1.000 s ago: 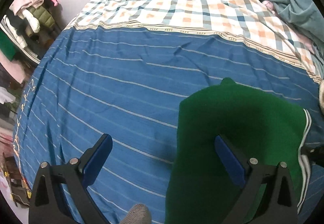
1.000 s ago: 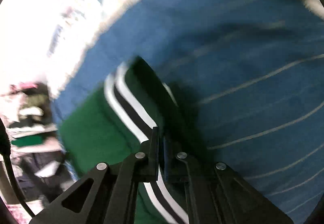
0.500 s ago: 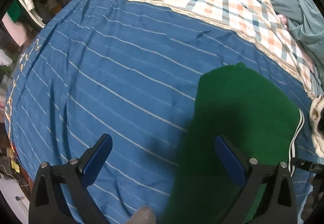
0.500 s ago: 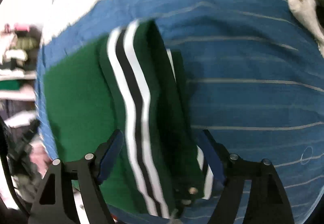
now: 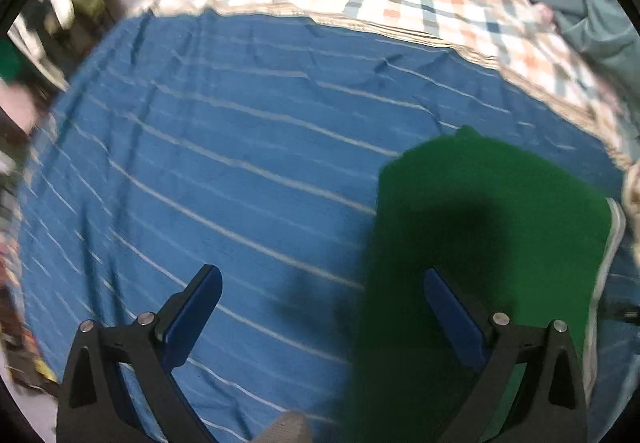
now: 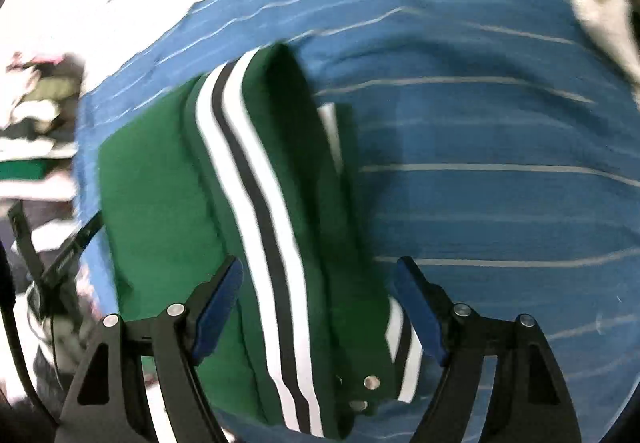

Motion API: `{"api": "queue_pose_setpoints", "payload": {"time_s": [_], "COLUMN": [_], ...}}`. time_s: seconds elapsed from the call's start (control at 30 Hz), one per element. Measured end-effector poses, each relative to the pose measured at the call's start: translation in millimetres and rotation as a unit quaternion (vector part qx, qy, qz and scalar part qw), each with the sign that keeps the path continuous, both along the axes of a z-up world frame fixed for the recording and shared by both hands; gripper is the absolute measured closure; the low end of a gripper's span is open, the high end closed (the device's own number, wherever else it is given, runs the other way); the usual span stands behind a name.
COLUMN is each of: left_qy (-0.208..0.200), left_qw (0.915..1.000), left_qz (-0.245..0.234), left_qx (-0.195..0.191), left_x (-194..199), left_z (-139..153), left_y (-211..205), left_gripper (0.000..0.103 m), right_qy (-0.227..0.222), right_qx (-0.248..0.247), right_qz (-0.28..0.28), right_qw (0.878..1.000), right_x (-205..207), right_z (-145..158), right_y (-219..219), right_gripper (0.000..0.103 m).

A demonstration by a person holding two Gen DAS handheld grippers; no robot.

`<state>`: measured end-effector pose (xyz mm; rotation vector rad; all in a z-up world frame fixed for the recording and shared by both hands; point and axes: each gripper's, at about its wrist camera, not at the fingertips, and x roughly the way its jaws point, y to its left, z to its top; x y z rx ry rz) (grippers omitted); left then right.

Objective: Fold large clothes

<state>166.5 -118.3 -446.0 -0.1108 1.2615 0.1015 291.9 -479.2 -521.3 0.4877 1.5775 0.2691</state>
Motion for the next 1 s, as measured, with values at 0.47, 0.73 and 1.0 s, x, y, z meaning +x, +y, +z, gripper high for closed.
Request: {"api": "queue_pose_setpoints", "payload": {"time_s": [0.47,0.73,1.0], "left_qy": [0.024,0.006,0.052], "left_qw": [0.9836,0.9866,0.9489], "left_qz": [0.057,0.042,-0.034], "left_qx": [-0.170,-0.157,-0.309], "left_x": [-27.0,-24.3,7.8], "left_z": [-19.4,-3.3,-61.9], "left_y": [15.8,45.3,35.5], "left_gripper": [0.000,0.000,0.000], "right_qy": [0.017,0.035,0.065], "right_qx": [0.253,0.325,0.297], "right_qz": [0.012,-0.061,-0.101], "right_qw": [0.967,0.943,0.947], "right_x": [45.1,40.6,38.5], "right_z": [-106.1,-83.4,-118.9], "right_y": [49.3,75.6,82.2], "right_gripper": [0.004,0.042,0.025]}}
